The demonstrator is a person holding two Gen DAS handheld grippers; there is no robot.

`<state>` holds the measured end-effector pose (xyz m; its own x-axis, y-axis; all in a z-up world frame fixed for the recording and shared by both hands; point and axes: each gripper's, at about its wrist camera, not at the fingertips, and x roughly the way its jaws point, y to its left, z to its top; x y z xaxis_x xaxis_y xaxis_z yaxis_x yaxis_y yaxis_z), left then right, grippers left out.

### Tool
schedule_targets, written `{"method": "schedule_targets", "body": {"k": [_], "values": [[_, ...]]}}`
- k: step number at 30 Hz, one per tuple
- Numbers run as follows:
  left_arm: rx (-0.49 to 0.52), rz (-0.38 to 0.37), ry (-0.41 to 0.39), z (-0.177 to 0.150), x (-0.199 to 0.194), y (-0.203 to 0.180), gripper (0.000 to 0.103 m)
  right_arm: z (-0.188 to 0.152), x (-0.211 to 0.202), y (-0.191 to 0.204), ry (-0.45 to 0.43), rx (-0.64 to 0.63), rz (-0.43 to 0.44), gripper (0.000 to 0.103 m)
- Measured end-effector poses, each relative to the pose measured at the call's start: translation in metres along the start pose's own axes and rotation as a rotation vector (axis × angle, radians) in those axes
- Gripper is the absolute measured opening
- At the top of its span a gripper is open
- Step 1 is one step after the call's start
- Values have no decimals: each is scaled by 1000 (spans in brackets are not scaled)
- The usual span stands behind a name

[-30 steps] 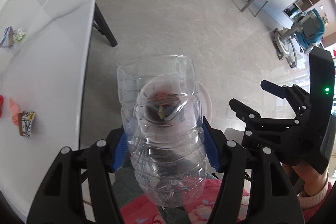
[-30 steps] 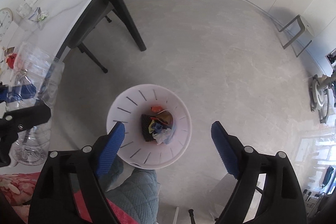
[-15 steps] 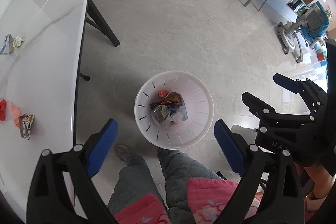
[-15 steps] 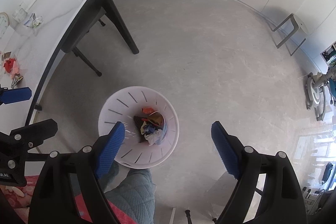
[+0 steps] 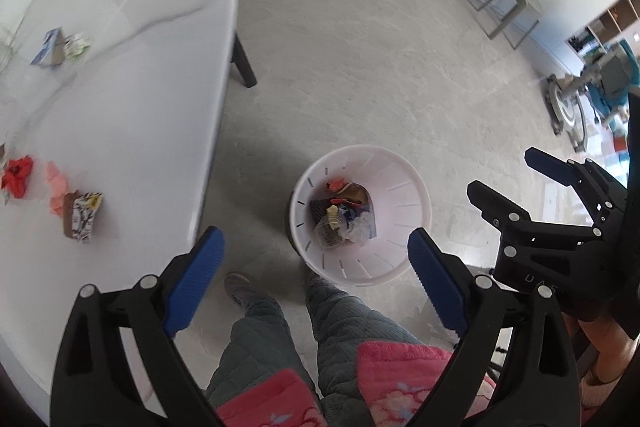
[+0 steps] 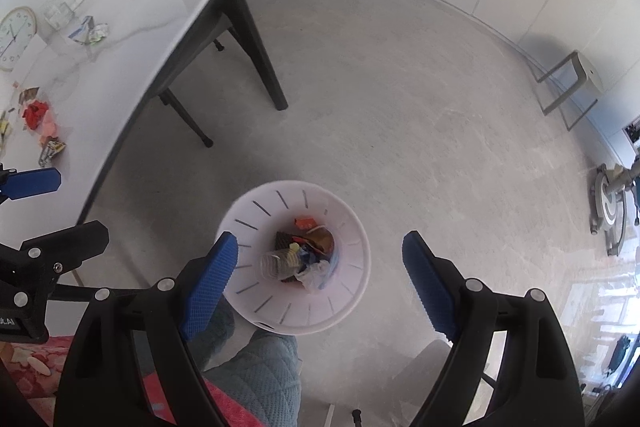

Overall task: Collect trash
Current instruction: 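Move both tools back over the table toward the snack box and pink paper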

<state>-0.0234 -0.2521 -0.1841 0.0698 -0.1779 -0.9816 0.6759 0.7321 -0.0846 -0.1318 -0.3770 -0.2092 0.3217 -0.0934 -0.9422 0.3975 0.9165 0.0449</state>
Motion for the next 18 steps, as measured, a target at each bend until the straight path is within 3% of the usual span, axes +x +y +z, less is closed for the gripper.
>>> {"method": "schedule_targets", "body": {"k": [6, 18], "values": [[-142, 35, -32, -11, -16, 59, 89, 21, 3, 57, -19, -98, 57, 84], [-460, 135, -82, -59, -50, 217, 89, 58, 15, 203, -27, -351, 232, 84]]}}
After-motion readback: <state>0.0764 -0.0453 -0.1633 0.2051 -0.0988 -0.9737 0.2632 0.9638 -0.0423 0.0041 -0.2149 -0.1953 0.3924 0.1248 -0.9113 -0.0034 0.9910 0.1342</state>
